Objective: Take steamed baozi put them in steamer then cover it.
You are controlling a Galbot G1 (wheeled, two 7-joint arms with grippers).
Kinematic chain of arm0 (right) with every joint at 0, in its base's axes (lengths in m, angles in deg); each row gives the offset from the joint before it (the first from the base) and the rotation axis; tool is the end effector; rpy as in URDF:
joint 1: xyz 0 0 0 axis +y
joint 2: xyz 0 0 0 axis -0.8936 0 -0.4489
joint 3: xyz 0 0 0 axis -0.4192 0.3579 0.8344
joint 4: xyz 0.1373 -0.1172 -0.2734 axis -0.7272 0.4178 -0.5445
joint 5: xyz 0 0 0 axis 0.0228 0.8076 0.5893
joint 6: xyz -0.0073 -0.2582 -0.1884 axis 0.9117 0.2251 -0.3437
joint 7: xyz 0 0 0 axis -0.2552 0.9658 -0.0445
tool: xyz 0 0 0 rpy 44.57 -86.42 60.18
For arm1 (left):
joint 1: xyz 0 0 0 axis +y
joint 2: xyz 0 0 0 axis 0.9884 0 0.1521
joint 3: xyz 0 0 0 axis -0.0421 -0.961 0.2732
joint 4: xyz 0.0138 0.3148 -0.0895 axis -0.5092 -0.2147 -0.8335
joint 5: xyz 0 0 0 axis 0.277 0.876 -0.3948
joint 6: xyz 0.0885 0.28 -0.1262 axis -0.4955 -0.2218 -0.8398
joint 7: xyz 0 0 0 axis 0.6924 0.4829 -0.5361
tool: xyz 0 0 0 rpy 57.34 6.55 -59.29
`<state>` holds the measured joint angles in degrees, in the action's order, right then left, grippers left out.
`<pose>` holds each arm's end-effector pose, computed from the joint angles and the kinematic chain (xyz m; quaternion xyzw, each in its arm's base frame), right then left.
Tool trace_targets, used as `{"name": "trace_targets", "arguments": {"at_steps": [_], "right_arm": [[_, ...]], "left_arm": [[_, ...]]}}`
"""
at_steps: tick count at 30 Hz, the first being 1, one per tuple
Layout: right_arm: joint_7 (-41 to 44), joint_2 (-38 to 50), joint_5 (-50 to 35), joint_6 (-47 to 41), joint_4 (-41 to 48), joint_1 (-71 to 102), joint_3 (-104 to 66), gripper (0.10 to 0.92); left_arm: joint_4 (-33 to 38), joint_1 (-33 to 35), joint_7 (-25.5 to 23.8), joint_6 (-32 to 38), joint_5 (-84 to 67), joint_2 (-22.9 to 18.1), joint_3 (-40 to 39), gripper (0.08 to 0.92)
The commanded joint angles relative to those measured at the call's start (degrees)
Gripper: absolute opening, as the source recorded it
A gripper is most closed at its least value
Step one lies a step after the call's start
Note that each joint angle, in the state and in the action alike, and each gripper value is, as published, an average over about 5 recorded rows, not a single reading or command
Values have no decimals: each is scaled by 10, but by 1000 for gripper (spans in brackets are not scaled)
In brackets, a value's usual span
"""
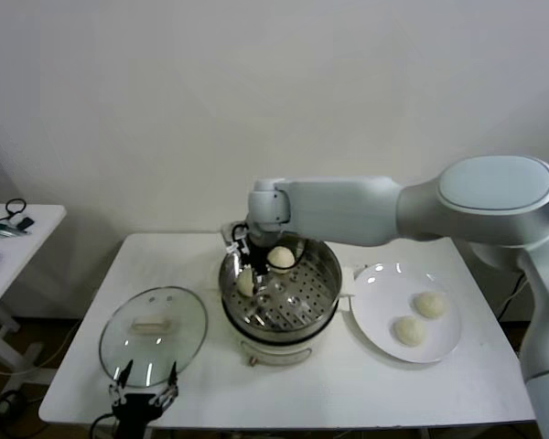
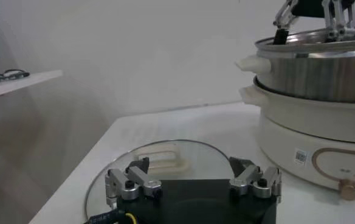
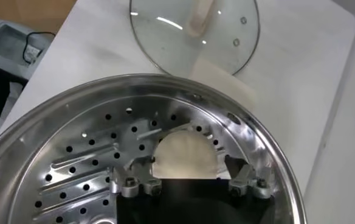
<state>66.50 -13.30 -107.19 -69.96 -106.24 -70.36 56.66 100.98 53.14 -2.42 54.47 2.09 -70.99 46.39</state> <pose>0.4983 0.1912 -0.0869 0.5956 -0.4706 0.5819 0.2919 0.0756 0.0458 -0.3267 0.0321 -0.9841 -0.0670 0.1611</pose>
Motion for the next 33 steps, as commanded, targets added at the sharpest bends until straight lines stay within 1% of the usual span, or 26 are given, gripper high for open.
{"name": "trace_targets", "arguments": {"at_steps": [1, 5, 8, 12, 16, 19, 24, 29, 33], "right_arm": [[36, 93, -20, 28, -78, -106, 11, 820], [72, 199, -46, 49, -150, -181, 54, 822], [94, 287, -34, 63, -202, -224, 95, 823], [105, 393, 33, 78, -237, -242, 150, 823], [100, 469, 112, 85, -236, -203, 175, 823], [91, 506, 163, 80, -222, -134, 141, 823], [77, 547, 227, 64, -191, 24, 21, 823], [68, 550, 273, 55, -153, 153, -88, 823], [60, 536, 289, 50, -122, 218, -144, 823]], "left_arm": [[0, 0, 0, 0, 1, 0, -1, 823], [0, 1, 1, 0, 4, 0, -1, 823], [1, 1, 1, 0, 5, 1, -2, 823], [2, 1, 1, 0, 6, 1, -2, 823], [3, -1, 0, 0, 7, 1, -2, 823], [4, -2, 0, -1, 7, -1, -1, 823], [6, -1, -1, -2, 8, -3, 1, 823], [6, 1, -1, -2, 9, -5, 4, 823], [6, 2, -1, -2, 12, -8, 3, 823]]}}
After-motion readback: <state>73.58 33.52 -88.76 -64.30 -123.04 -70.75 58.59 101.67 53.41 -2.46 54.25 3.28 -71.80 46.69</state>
